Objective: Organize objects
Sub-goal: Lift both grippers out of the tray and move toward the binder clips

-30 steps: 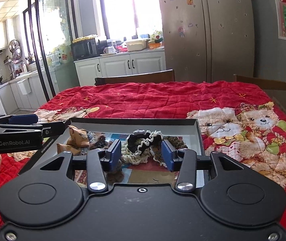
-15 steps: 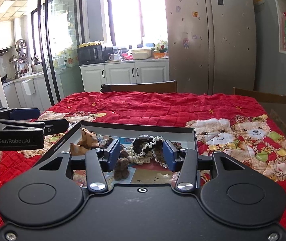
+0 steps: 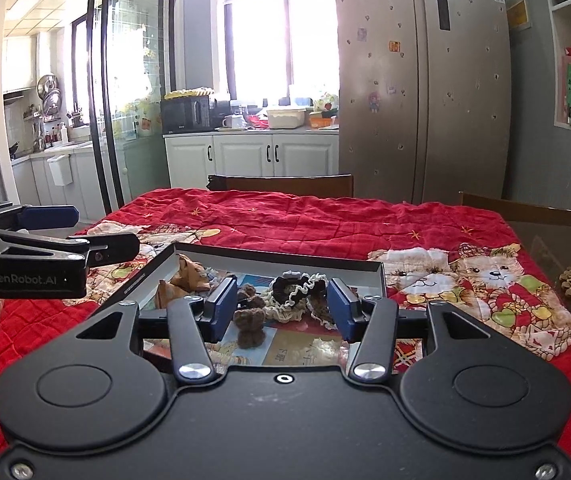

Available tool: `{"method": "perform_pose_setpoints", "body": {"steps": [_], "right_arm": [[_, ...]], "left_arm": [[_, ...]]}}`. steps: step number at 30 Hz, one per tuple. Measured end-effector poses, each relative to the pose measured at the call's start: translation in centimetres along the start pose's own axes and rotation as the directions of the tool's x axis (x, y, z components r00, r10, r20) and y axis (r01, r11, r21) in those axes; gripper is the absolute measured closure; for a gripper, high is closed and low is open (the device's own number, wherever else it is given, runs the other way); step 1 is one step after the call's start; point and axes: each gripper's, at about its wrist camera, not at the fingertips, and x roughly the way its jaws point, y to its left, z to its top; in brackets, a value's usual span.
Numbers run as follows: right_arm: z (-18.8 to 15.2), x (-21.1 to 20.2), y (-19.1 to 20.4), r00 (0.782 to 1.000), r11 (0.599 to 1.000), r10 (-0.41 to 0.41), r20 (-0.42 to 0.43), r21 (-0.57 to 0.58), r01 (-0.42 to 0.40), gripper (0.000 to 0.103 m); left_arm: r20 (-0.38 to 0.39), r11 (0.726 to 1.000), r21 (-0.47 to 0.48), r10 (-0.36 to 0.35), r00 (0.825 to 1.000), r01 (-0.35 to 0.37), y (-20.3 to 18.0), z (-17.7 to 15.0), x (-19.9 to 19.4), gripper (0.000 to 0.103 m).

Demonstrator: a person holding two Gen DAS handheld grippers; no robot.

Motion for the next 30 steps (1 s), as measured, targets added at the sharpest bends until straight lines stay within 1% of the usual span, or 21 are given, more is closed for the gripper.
{"method": "perform_pose_setpoints", "body": {"steps": [11,20,26,30], "right_arm": [[-1.2,-1.1,0.5,1.0,1.0,-0.01,-0.024,0.002,0.01,0.053],[-3.7,-0.4,0.4,0.996,0.999,-0.019,-0.082,0.028,0.022,0.053],[-5.0,-0.1,0.5,0.994,0.999,-0.032,-0.101,0.036,0.036,0.052],[-5.6,0.2,0.5,0.993,0.998,-0.04,-0.111,0.045,0.045,0.052]], "left_arm": [[-0.006,1.0,0.002,-0.001,1.0,0.001,-0.5,-1.0,-1.2,0.007],[-0.046,1.0,-0.007,0.01,0.999,-0.01,-0.6,-2.7,-0.8,0.007],[-0.082,1.0,-0.013,0.003,0.997,-0.004,-0.8,-4.0,-0.2,0.007],[-0.1,1.0,-0.012,0.012,0.995,-0.013,-0.9,-4.9,0.2,0.007]]}}
